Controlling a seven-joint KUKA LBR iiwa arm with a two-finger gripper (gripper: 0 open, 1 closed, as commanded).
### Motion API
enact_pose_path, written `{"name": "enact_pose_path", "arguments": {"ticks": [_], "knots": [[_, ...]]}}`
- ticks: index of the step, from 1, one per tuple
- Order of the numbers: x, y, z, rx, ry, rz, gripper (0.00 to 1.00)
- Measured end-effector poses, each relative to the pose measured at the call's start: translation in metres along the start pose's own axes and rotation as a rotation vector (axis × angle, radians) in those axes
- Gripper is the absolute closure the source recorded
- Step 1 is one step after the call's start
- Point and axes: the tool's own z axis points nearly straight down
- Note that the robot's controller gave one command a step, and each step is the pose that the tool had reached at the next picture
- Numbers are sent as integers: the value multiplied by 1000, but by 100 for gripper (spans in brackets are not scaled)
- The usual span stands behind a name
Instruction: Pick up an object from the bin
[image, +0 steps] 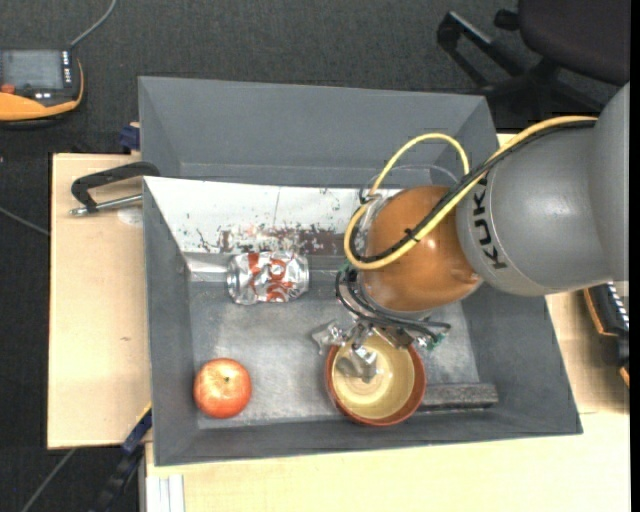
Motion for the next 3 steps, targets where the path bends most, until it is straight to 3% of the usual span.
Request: {"name": "enact_pose_path", "arguments": {"ticks": [1, 2, 3], "knots": [[0, 0, 0, 0, 0, 0, 100], [-67, -11, -6, 2, -7, -125, 100], [-42, -35, -127, 10, -17, -142, 100]]}}
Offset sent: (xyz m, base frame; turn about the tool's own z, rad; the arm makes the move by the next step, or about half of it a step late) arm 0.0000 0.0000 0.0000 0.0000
